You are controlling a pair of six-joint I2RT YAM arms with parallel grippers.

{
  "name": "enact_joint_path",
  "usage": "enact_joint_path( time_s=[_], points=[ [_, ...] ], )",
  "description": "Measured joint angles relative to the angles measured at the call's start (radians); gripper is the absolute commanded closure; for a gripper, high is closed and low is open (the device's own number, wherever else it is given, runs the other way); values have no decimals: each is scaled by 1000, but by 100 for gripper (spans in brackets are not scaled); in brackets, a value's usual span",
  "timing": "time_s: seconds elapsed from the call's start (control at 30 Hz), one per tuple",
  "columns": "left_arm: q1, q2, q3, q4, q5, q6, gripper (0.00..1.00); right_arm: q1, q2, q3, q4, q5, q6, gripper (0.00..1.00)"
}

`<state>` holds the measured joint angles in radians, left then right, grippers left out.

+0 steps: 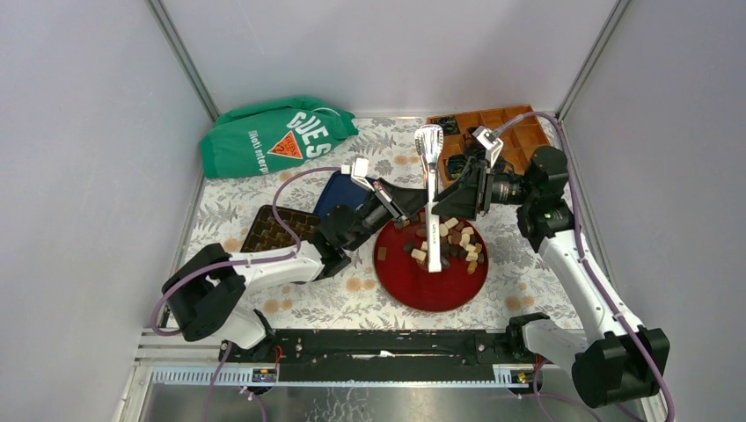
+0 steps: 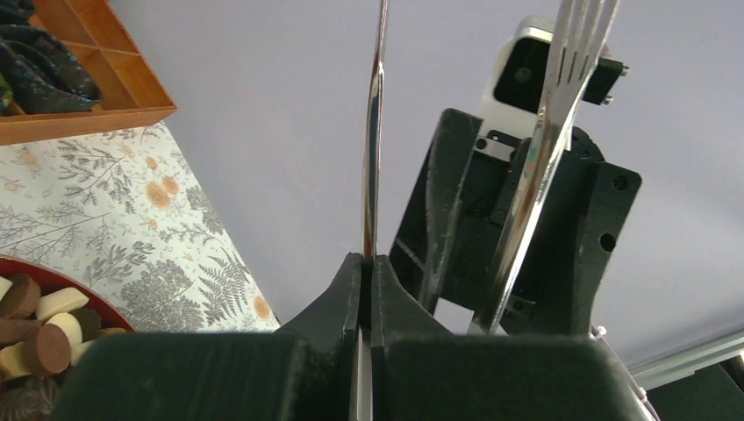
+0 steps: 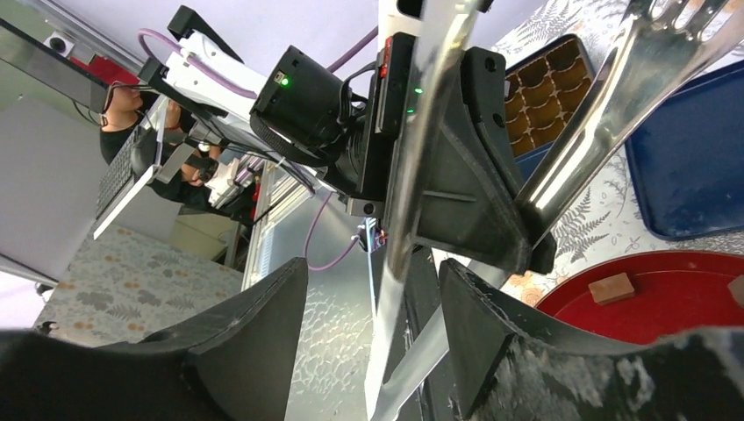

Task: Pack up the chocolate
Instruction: Adjust the clamp.

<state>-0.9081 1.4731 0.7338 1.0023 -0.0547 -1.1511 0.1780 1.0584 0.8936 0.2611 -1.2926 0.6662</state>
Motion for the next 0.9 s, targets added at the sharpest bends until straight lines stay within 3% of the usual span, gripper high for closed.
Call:
enact_joint_path(
  time_s=[0.1, 0.27, 0.33, 0.4, 0.77, 0.83, 0.9],
  points=[
    [-8, 6, 13, 0, -2, 0, 100, 18, 19, -2, 9, 1, 4, 43],
    [-12, 21, 24, 0, -8, -1, 100, 42, 37, -2, 24, 0, 21, 84],
    [-10, 32, 27, 1, -11, -14, 100, 47, 40, -4, 41, 1, 40, 95],
    [0, 44, 37, 1, -6, -51, 100, 46, 43, -5, 59, 2, 63, 100],
    [87, 154, 120, -123, 86, -343, 100, 32, 45, 35, 145, 25, 83, 100],
    [91, 171, 135, -123, 101, -352, 100, 30, 45, 35, 144, 29, 80, 97],
    [92, 180, 148, -121, 111, -350, 100, 29, 44, 36, 111, 40, 47, 85]
  ],
)
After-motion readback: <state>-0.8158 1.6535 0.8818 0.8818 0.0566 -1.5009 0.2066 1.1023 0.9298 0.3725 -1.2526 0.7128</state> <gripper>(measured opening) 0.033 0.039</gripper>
